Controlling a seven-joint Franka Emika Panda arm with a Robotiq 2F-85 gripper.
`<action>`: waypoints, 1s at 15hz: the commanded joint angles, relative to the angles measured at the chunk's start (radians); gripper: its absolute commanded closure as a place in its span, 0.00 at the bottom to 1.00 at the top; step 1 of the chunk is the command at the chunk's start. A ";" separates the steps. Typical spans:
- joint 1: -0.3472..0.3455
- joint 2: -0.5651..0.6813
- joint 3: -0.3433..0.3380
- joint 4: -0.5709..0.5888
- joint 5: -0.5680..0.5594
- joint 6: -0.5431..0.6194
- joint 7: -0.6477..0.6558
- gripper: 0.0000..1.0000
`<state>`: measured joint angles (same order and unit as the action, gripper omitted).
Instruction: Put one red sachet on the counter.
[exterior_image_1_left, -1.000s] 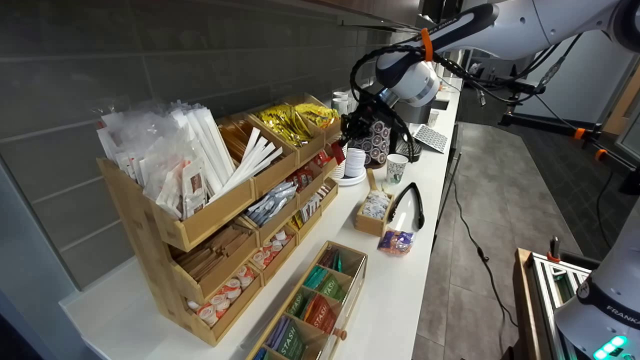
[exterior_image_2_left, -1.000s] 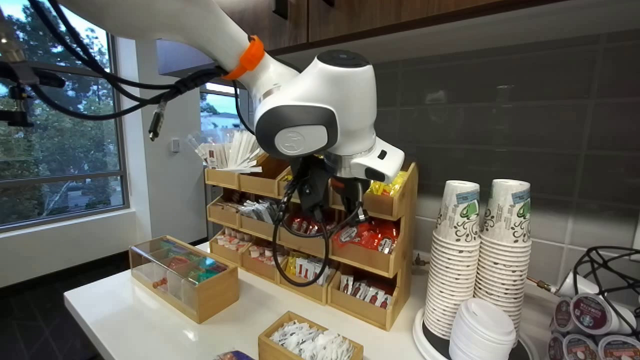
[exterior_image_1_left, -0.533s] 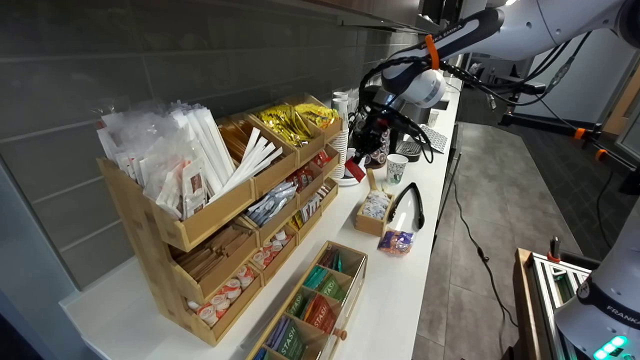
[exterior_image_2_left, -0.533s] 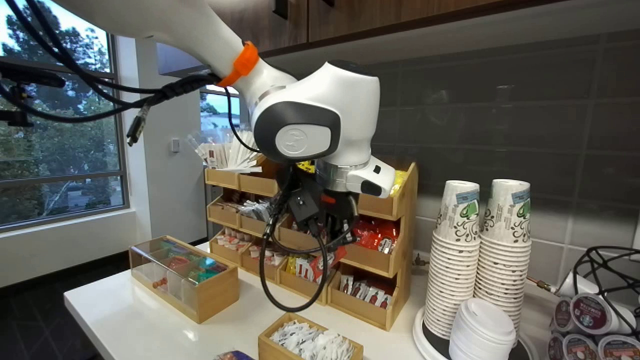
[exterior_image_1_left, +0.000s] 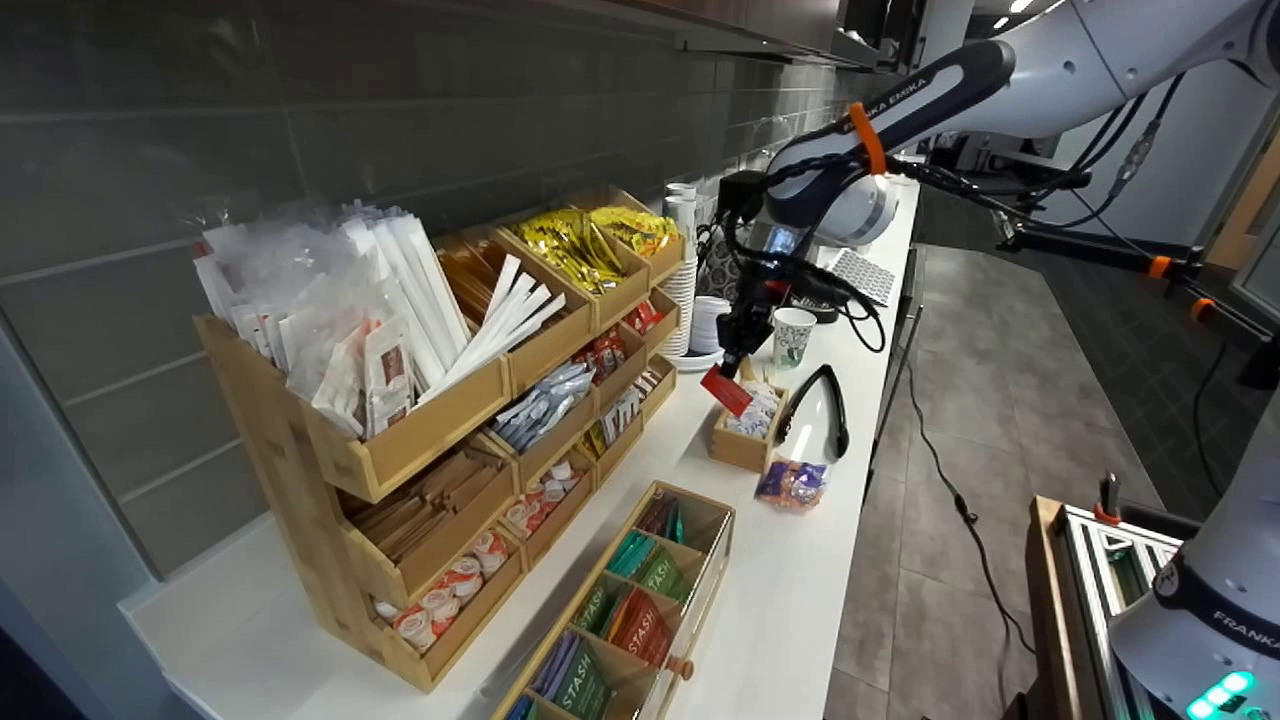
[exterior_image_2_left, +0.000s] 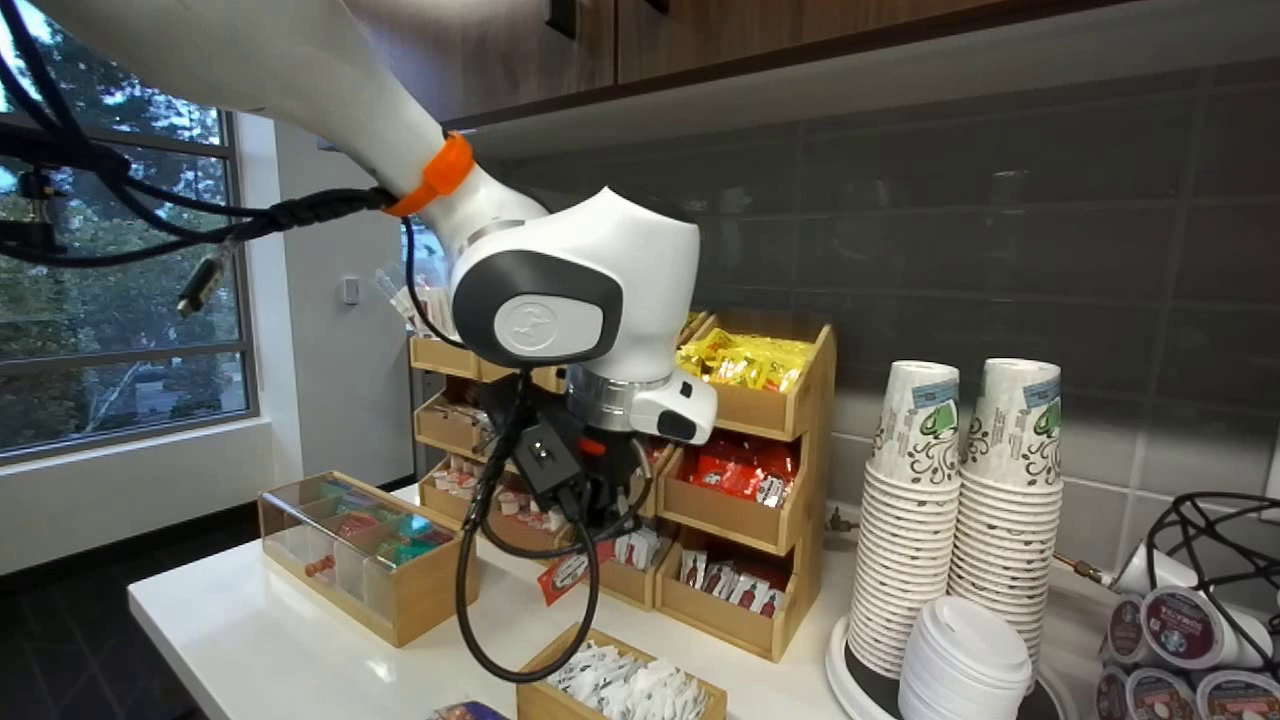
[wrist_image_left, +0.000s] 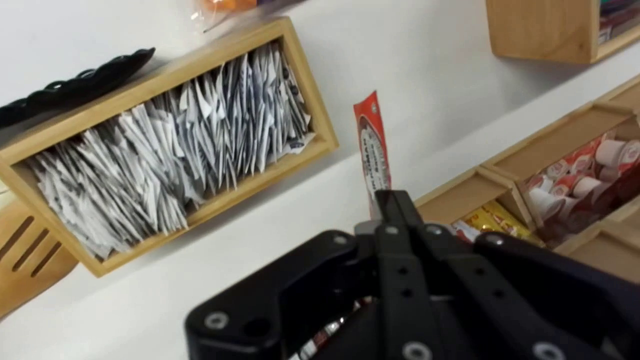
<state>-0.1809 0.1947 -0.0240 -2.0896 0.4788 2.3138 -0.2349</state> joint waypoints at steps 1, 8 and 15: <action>0.031 -0.025 0.005 -0.071 -0.023 -0.008 -0.024 1.00; 0.061 -0.001 0.047 -0.124 0.022 0.007 -0.120 1.00; 0.075 0.055 0.077 -0.123 0.020 0.037 -0.176 1.00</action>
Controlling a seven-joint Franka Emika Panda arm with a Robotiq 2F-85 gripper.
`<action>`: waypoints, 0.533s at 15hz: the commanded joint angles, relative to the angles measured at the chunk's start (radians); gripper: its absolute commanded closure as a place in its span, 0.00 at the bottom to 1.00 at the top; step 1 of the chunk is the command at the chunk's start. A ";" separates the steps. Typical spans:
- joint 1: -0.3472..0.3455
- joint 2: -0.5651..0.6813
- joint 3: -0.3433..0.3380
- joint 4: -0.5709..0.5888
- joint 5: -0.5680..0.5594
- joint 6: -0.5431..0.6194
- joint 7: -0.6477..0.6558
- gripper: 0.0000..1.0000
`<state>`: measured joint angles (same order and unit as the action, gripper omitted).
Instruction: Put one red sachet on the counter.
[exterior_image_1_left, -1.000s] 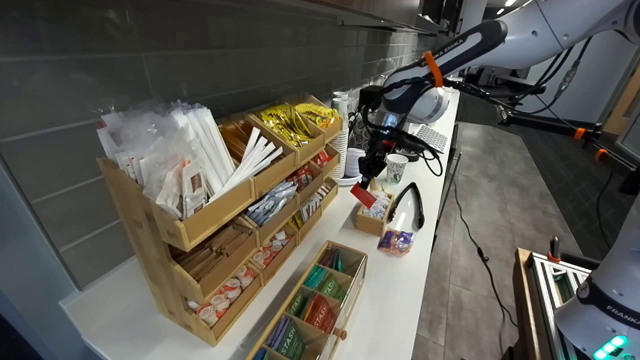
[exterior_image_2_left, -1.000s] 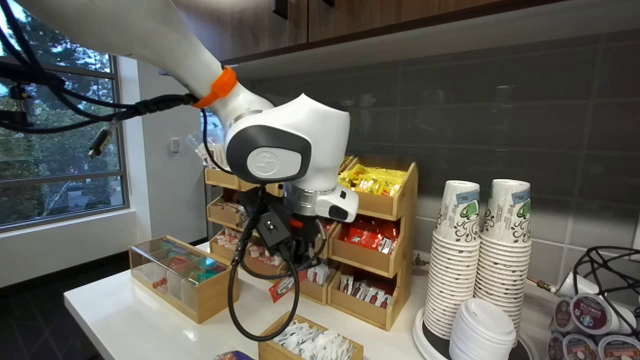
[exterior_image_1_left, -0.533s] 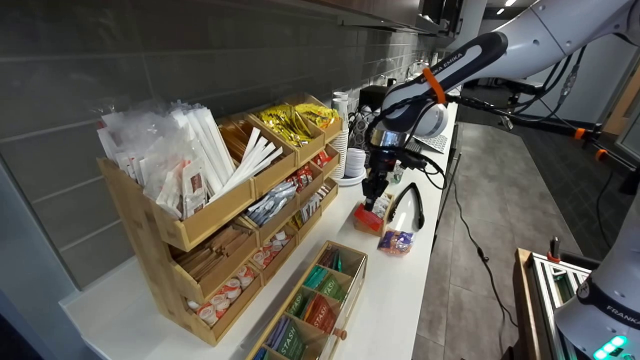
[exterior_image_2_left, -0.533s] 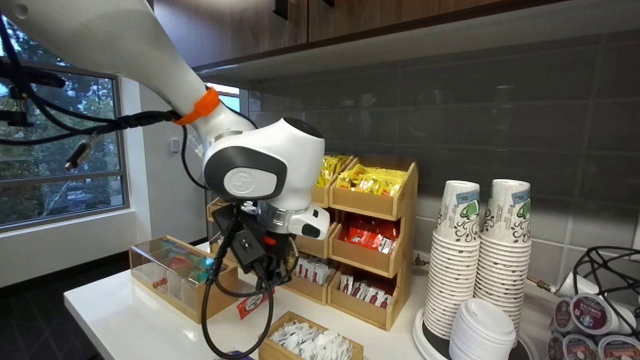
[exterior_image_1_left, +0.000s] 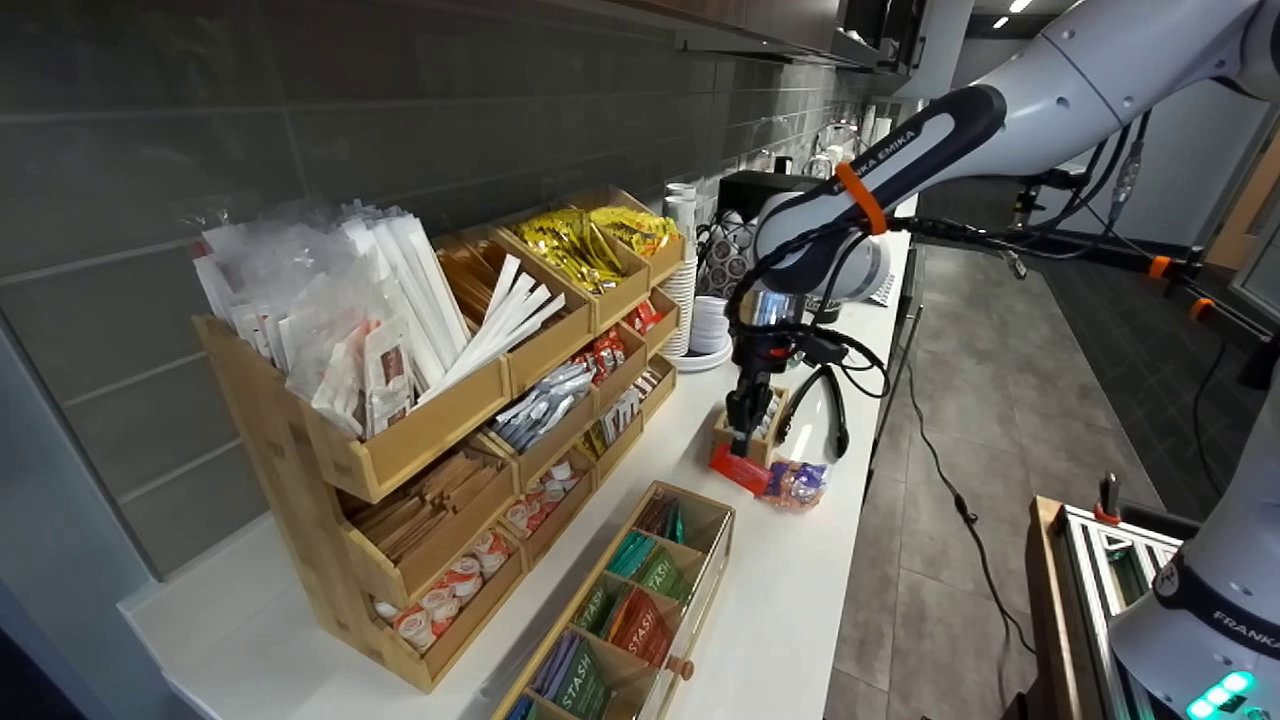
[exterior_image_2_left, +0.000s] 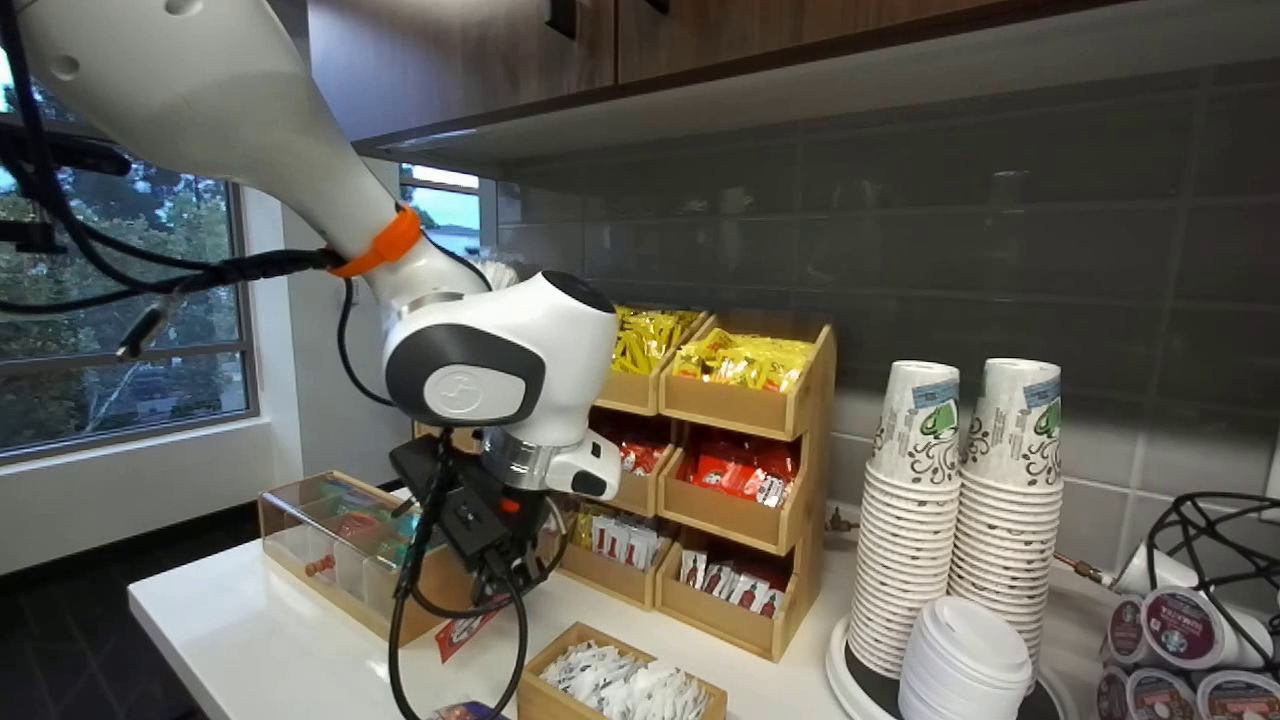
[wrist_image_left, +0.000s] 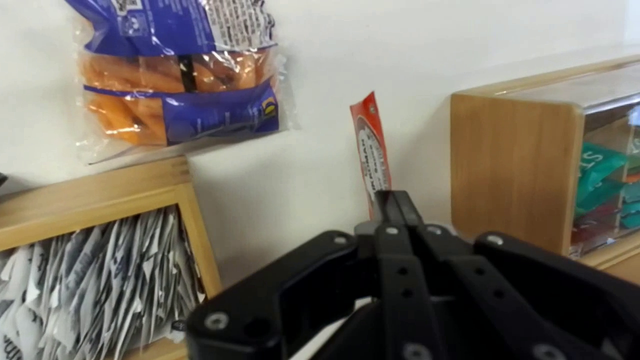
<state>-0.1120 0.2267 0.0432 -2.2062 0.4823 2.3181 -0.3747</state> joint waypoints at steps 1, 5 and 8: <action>0.006 0.032 0.013 -0.004 0.015 0.041 -0.040 1.00; 0.003 0.062 0.028 0.001 0.019 0.076 -0.041 0.73; 0.000 0.073 0.042 0.001 0.024 0.098 -0.043 0.53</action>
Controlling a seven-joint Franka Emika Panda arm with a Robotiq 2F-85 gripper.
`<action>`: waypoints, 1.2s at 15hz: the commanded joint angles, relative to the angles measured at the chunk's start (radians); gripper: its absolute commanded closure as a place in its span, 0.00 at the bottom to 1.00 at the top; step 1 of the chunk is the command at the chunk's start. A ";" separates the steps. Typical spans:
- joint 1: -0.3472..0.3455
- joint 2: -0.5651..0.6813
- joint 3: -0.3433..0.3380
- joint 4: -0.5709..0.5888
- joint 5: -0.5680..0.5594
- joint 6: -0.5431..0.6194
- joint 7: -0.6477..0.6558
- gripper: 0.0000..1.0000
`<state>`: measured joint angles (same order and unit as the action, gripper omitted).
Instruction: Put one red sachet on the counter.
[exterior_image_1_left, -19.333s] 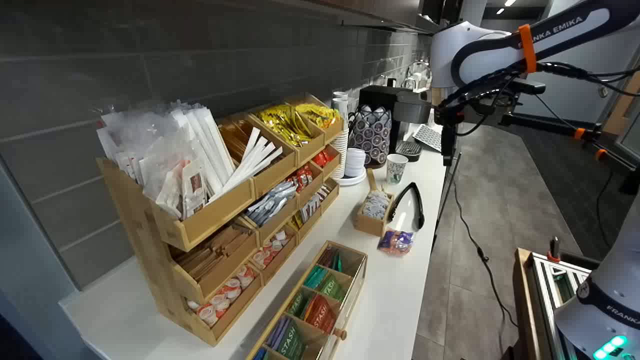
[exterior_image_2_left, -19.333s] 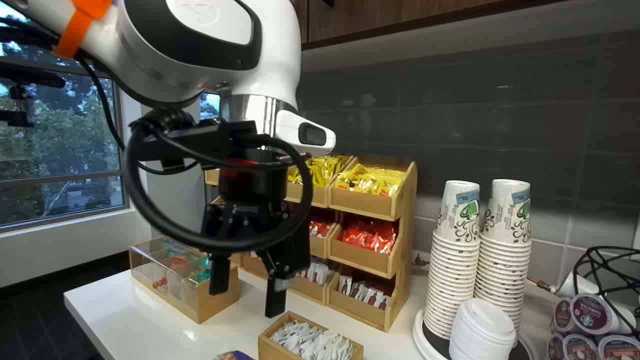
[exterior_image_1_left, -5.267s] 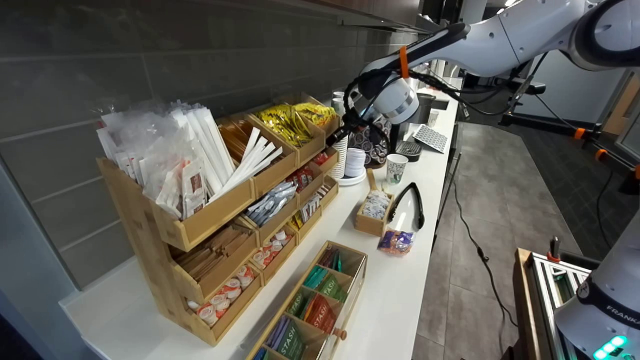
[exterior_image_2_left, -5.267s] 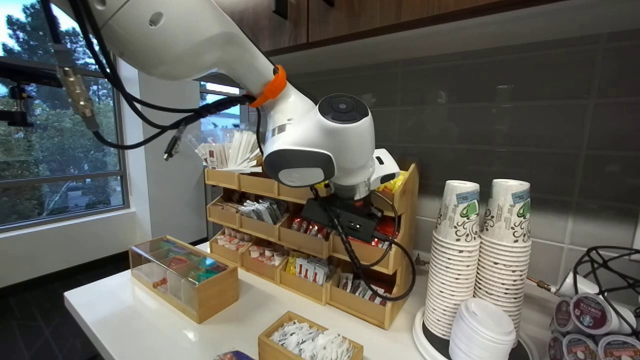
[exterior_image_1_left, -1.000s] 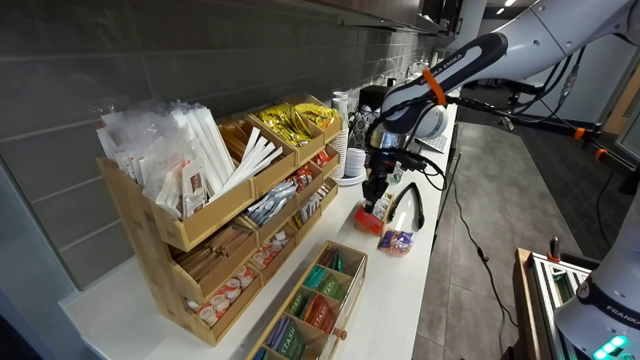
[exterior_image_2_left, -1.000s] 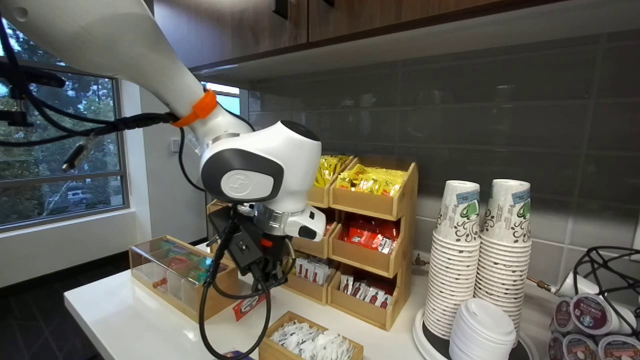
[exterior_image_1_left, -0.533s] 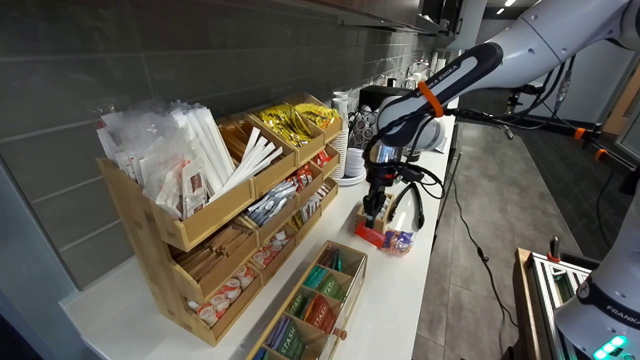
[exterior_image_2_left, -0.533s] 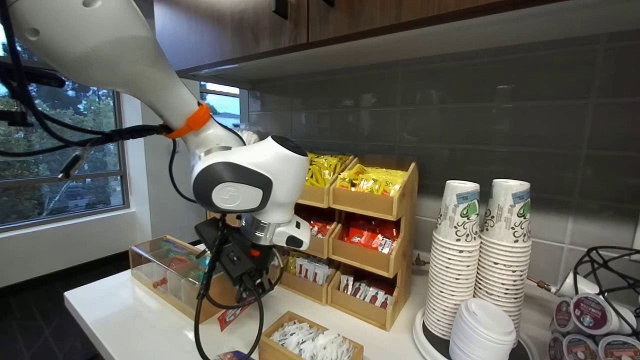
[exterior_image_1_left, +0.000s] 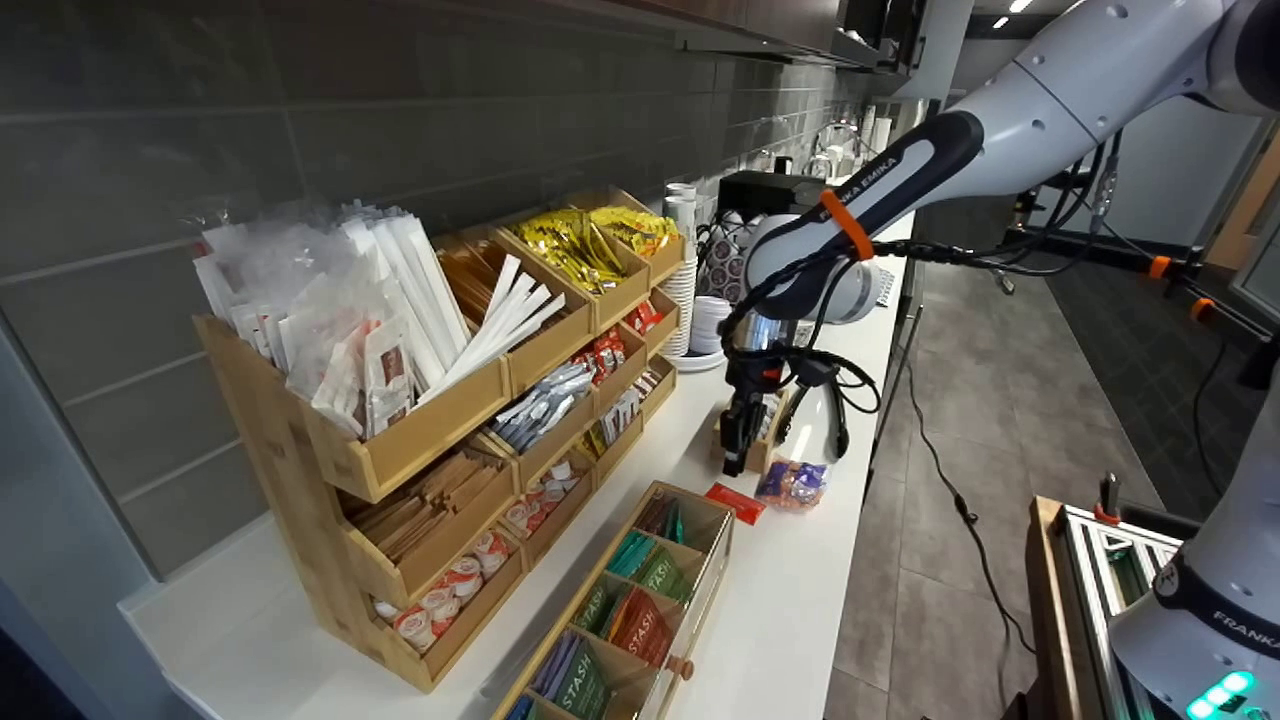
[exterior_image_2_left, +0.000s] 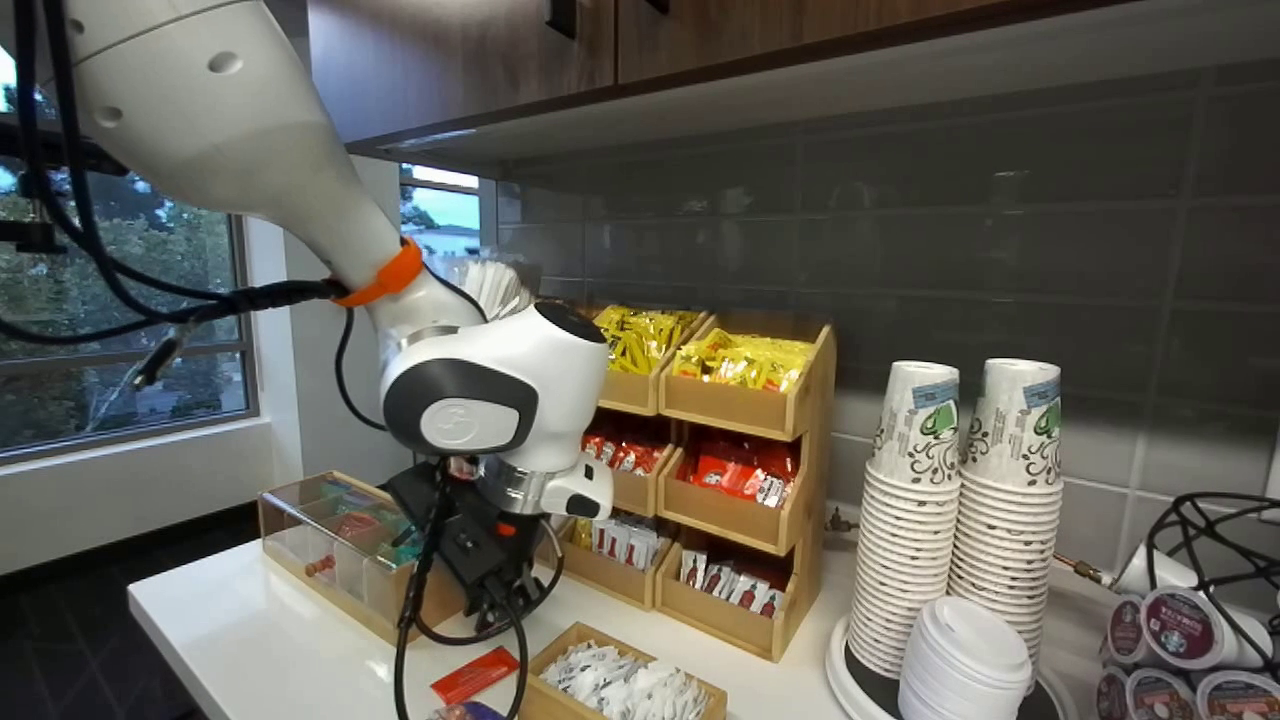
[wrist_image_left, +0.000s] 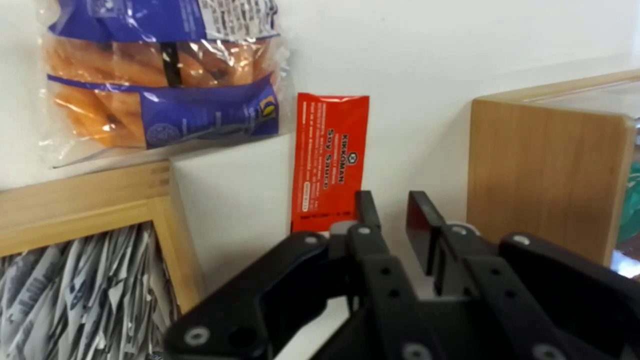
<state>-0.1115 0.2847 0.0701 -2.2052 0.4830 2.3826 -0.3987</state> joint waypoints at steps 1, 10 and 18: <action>-0.001 0.018 0.019 0.001 0.024 0.039 -0.019 0.44; -0.004 -0.054 0.024 -0.023 0.005 0.037 -0.042 0.00; 0.013 -0.165 -0.005 -0.068 -0.068 0.009 -0.032 0.00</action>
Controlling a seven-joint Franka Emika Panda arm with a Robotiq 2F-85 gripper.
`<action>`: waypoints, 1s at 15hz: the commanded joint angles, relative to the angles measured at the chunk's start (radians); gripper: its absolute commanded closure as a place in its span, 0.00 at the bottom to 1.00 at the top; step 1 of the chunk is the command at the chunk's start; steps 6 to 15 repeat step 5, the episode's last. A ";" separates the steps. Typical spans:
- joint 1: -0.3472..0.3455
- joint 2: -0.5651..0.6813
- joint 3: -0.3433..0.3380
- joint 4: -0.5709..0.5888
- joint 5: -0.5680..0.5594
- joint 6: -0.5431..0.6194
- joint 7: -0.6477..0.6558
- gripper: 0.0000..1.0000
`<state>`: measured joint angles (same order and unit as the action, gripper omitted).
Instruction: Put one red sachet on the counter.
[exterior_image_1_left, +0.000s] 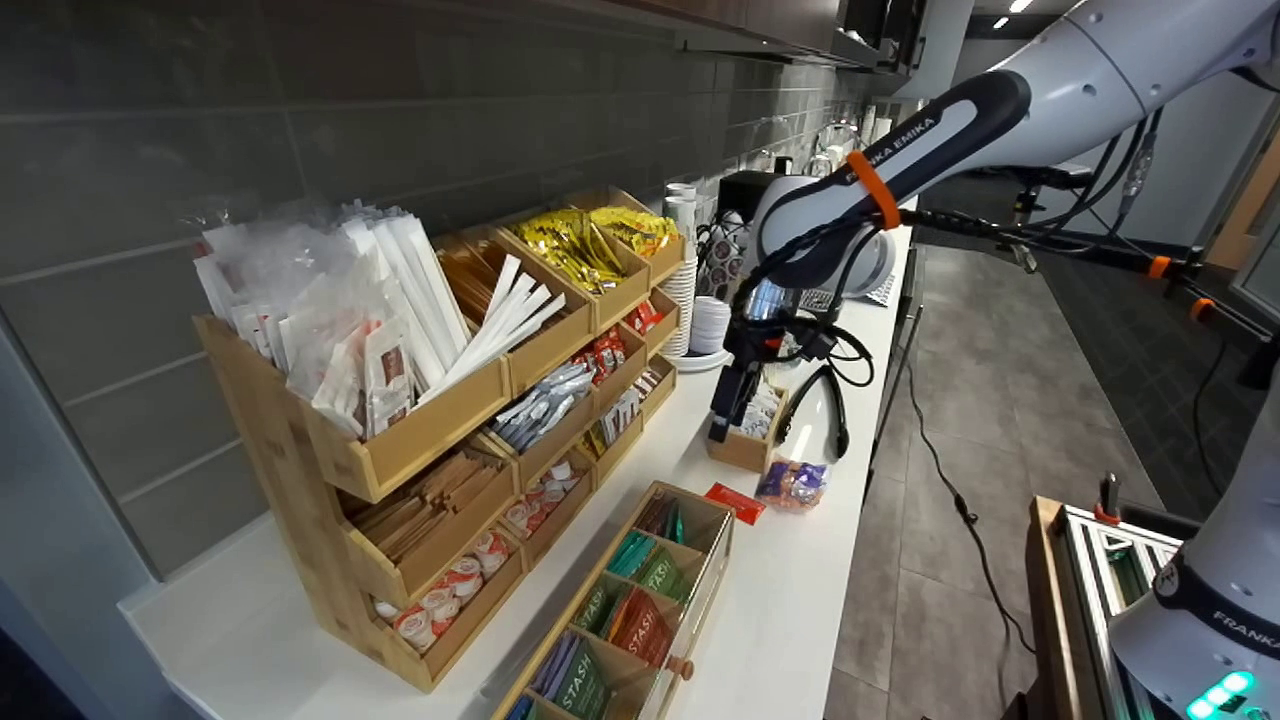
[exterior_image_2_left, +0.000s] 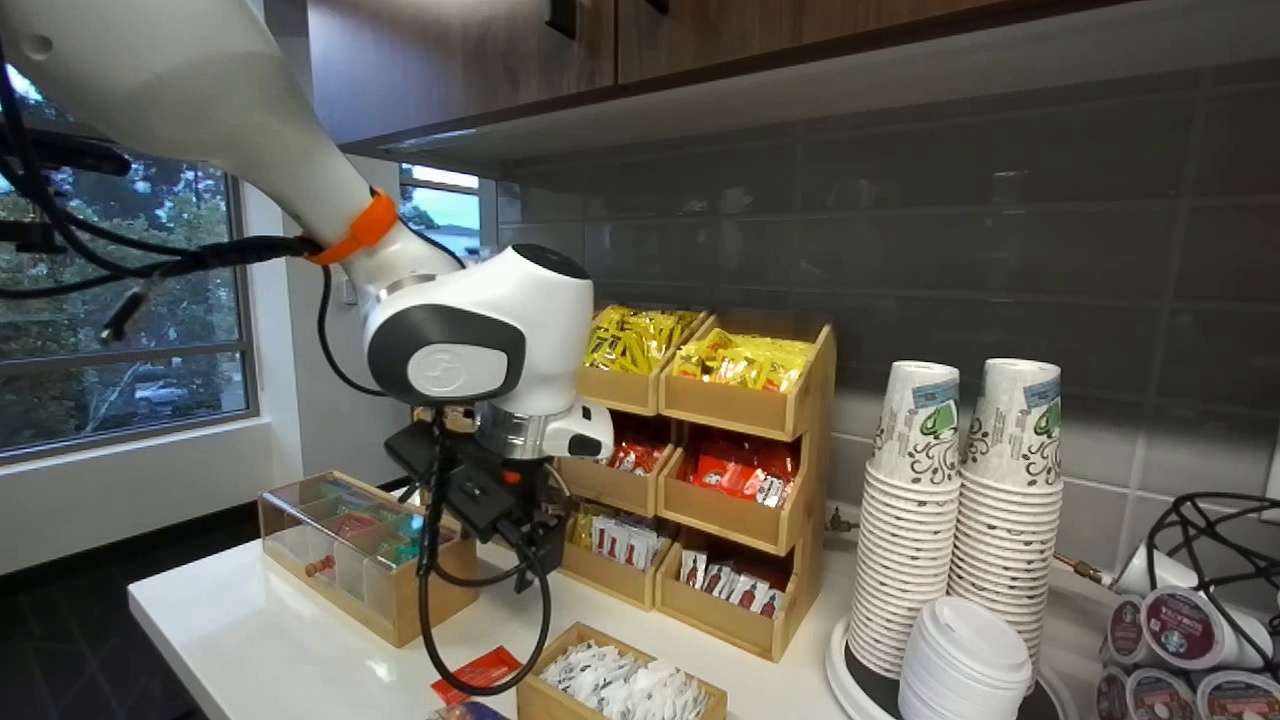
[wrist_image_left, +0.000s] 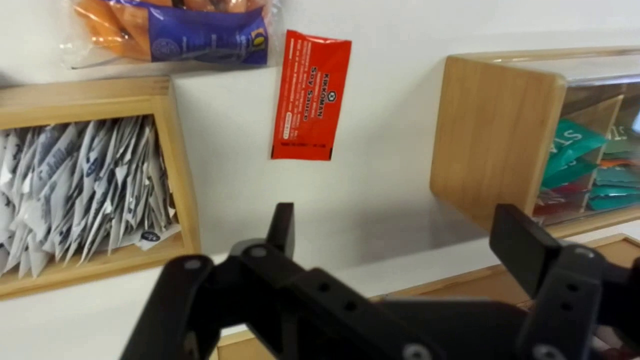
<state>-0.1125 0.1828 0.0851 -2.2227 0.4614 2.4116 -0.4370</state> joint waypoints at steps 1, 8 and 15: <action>0.016 -0.077 -0.024 -0.062 -0.060 -0.019 0.008 0.00; 0.019 -0.061 -0.030 -0.042 -0.053 -0.005 0.003 0.00; 0.019 -0.061 -0.030 -0.042 -0.053 -0.005 0.003 0.00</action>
